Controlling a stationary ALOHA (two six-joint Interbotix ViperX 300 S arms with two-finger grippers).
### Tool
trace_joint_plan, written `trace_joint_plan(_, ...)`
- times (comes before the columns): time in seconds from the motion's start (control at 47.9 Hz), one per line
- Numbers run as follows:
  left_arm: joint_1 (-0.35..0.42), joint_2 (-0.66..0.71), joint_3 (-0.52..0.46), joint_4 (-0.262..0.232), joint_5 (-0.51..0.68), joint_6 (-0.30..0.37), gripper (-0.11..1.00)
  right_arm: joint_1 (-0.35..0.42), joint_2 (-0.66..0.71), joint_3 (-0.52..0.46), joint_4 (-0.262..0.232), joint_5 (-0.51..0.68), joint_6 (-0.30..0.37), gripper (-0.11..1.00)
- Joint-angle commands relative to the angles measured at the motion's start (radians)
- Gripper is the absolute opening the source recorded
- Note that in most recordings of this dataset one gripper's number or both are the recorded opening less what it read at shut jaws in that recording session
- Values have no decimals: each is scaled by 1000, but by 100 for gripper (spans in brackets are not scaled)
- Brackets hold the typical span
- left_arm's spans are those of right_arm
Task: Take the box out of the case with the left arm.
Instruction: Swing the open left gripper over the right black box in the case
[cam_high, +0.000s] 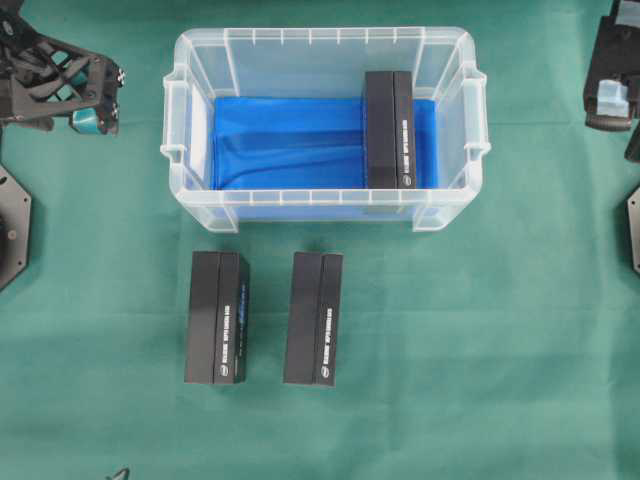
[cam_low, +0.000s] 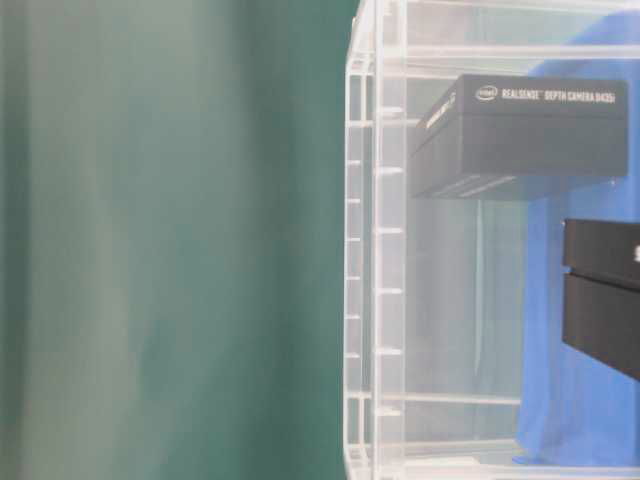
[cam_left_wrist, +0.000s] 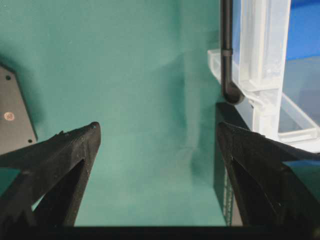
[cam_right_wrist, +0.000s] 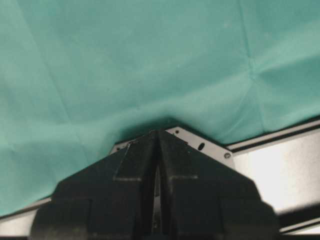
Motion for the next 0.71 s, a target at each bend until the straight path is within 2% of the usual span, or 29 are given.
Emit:
trace_joint_plan(0.0,-3,12,-35,-3,-5,-2,98,0,-5,-9,0,-2,-3,1)
trace_joint_plan(0.146,-25,75,-91,-3,-9,-5,98,0,-5,-9,0,-3,-5,1)
trace_joint_plan(0.251,-44,149,-167,-5,-11,-6,98,0,-5,-9,0,-5,-3,1)
trace_joint_plan(0.69,-84,466,-575,-5,-3,-11,98,0,-5,-8,0,-2,-5,1)
